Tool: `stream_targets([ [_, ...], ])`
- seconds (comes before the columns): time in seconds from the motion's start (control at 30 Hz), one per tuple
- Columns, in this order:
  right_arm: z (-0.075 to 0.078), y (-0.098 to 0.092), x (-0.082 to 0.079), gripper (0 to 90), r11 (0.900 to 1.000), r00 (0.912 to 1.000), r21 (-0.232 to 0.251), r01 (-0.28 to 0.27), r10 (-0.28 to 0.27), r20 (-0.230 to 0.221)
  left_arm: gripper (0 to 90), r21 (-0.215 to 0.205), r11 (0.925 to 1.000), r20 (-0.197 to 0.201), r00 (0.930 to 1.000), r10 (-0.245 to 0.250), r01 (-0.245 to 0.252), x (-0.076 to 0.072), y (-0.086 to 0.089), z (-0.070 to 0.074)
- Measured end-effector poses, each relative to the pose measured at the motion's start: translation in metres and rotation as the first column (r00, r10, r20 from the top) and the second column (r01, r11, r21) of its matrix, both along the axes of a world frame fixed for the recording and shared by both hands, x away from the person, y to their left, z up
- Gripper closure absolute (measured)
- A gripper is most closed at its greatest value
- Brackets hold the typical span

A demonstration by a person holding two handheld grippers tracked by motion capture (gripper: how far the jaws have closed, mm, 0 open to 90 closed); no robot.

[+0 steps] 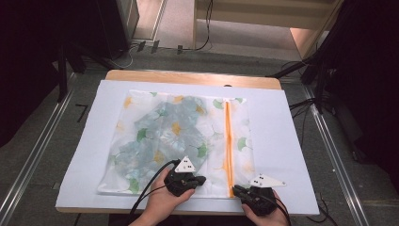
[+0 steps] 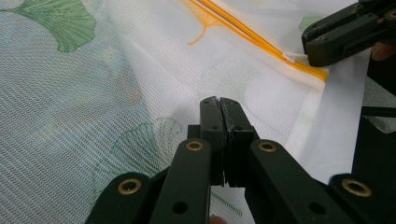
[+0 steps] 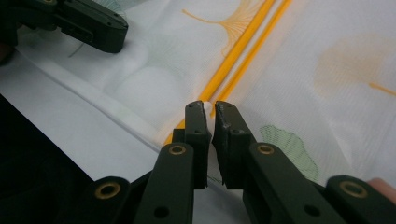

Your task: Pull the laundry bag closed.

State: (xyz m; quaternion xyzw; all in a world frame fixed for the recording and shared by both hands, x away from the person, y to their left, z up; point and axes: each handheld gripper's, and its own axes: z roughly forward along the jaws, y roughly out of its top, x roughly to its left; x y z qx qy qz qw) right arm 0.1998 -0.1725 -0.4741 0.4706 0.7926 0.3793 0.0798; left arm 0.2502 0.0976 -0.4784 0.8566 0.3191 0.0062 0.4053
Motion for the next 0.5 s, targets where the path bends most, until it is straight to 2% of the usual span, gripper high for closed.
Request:
stream_targets([
  [0.03,-0.0005,-0.0028,0.0008,86.8,1.0,0.9999,0.014,0.007,-0.007,-0.014,89.5,0.0,1.0,0.0,1.0,0.0,0.0,0.0,0.0,0.0],
  [0.17,-0.0012,-0.0079,0.0029,90.0,1.0,0.9994,0.016,0.019,-0.019,-0.029,89.5,-0.005,1.0,-0.003,1.0,-0.001,0.001,0.0004,0.0004,-0.0003],
  [0.27,-0.001,-0.006,0.0034,90.0,1.0,0.9998,0.018,-0.001,0.001,-0.021,89.3,-0.008,1.0,-0.011,0.9999,0.001,-0.001,0.0009,0.0004,-0.0003],
  [0.4,-0.0021,-0.0022,0.0047,89.5,1.0,0.9999,0.007,0.005,-0.004,-0.013,88.2,-0.01,1.0,-0.005,1.0,0.001,-0.001,0.0001,-0.0004,-0.0003],
  [0.43,-0.0023,-0.0021,0.0053,85.8,1.0,0.9999,0.006,0.008,-0.008,-0.01,87.9,-0.005,1.0,-0.003,1.0,0.0,0.0,0.0,-0.0004,-0.0001],
  [0.5,-0.0022,-0.0024,0.0059,71.5,0.999,0.9993,0.01,0.036,-0.036,-0.002,87.8,-0.01,0.9999,-0.006,1.0,-0.002,0.002,0.0004,-0.0003,-0.0003],
])
